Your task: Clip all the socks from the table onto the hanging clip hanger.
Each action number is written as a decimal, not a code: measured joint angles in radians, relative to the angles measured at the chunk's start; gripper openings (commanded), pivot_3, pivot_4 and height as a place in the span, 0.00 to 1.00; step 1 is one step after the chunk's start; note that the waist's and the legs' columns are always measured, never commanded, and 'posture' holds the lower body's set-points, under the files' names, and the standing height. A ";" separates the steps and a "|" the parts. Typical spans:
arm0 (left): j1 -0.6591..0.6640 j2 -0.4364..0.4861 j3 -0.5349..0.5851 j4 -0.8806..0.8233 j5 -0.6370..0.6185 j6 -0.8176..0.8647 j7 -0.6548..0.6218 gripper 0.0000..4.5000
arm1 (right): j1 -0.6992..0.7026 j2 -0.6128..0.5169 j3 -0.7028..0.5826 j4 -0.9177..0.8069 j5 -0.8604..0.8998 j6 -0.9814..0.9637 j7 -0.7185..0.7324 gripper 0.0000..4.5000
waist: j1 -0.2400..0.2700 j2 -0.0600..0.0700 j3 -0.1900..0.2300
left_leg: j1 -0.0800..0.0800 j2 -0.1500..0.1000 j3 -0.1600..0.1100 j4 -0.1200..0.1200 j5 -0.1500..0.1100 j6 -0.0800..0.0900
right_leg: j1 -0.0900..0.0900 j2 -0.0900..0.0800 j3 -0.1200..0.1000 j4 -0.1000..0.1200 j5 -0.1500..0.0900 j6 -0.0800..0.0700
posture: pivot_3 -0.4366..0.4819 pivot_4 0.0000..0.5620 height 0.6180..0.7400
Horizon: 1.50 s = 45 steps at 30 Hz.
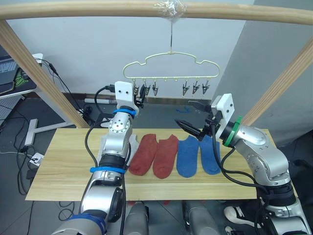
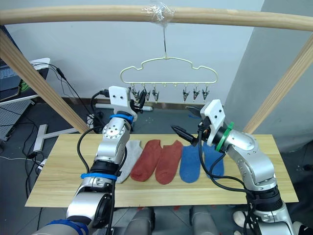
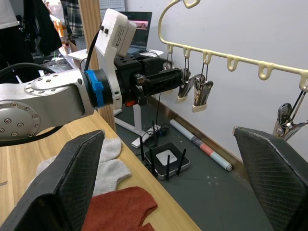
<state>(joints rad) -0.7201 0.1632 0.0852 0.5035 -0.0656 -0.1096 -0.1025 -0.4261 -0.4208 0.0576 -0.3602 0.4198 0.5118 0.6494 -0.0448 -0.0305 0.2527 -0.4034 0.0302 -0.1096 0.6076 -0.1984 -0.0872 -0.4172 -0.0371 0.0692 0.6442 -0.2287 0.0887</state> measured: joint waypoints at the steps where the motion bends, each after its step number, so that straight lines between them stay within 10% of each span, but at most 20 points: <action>1: 0.000 0.000 0.000 0.001 0.001 -0.004 0.001 0.61 | 0.000 -0.001 0.000 0.000 0.000 0.000 0.000 1.00 | 0.000 0.000 0.000 | -0.001 0.000 0.000 0.000 0.000 0.000 | -0.001 0.000 0.000 0.000 0.000 0.000 | 0.42 0.45 1.00; 9: -0.003 0.011 0.000 0.008 0.022 -0.030 0.006 0.61 | 0.000 -0.007 -0.001 0.000 0.001 0.003 0.000 1.00 | -0.003 0.000 0.000 | -0.005 0.000 0.000 0.000 0.000 0.000 | -0.004 0.000 0.000 0.000 0.000 0.000 | 0.42 0.45 1.00; 21: -0.024 0.010 0.000 0.023 0.028 -0.057 0.004 0.00 | -0.001 -0.009 -0.005 0.000 0.003 0.004 0.000 1.00 | -0.006 0.000 0.000 | -0.005 0.000 0.000 0.000 0.000 0.000 | -0.005 0.000 0.000 0.000 0.000 0.000 | 0.42 0.45 1.00; 32: -0.030 0.016 0.001 0.041 0.020 -0.055 -0.019 0.00 | 0.116 -0.031 0.007 0.006 -0.092 0.044 -0.103 1.00 | -0.006 0.000 0.000 | -0.006 0.000 0.000 0.000 0.000 0.000 | -0.005 0.000 0.000 -0.001 0.000 0.000 | 0.42 0.43 1.00; 45: 0.053 0.050 0.003 -0.081 -0.007 0.030 -0.076 0.00 | 0.194 -0.002 0.064 0.466 -0.323 -0.089 -0.216 1.00 | -0.022 0.000 0.000 | -0.004 0.000 0.001 0.001 0.000 0.000 | -0.004 0.000 0.001 0.001 0.001 0.002 | 0.41 0.41 1.00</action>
<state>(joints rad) -0.6669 0.2137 0.0880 0.4221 -0.0727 -0.0791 -0.1785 -0.2320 -0.4226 0.1215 0.1063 0.0971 0.4230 0.4335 -0.0666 -0.0305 0.2529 -0.4075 0.0300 -0.1087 0.6085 -0.1981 -0.0874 -0.4215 -0.0373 0.0699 0.6448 -0.2277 0.0903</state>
